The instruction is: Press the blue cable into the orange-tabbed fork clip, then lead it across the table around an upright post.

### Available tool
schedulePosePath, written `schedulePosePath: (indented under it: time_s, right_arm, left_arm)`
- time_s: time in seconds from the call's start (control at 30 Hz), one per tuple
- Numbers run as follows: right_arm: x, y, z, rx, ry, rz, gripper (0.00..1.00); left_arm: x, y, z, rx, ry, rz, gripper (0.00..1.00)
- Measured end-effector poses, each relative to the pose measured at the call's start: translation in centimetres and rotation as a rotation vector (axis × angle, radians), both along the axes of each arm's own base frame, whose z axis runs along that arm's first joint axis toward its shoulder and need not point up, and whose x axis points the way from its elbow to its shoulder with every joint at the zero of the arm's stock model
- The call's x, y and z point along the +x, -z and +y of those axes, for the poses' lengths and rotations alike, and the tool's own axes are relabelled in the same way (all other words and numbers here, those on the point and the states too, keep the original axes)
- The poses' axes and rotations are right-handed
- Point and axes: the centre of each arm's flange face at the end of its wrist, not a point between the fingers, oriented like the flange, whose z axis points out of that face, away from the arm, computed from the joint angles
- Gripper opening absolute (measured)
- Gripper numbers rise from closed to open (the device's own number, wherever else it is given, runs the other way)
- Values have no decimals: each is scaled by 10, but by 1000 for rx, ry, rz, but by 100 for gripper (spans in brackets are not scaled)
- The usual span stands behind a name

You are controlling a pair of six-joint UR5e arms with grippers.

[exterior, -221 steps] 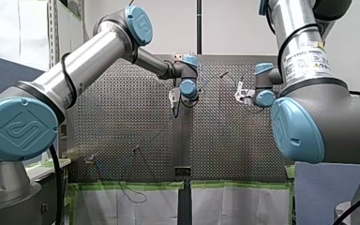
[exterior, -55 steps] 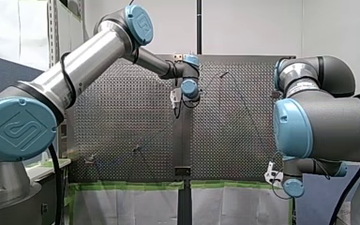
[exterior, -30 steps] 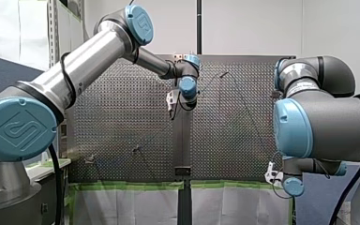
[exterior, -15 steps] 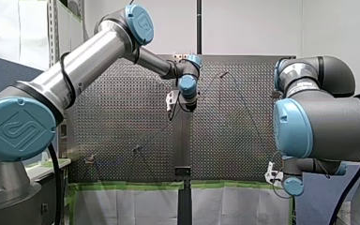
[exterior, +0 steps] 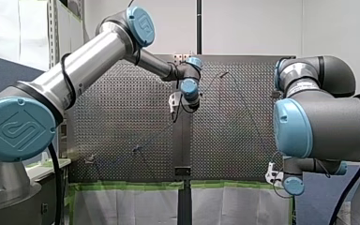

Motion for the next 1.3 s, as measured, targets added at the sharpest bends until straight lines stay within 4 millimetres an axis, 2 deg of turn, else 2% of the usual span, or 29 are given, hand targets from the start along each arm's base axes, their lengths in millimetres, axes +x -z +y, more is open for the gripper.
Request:
schedulePosePath:
  time_s: [0.27, 1.3]
  right_arm:
    - [2, 0, 0, 3, -5, 6, 0]
    - [1, -1, -1, 9, -7, 29, 0]
  left_arm:
    - [2, 10, -6, -8, 6, -13, 99]
    - [2, 10, -6, -9, 2, -18, 99]
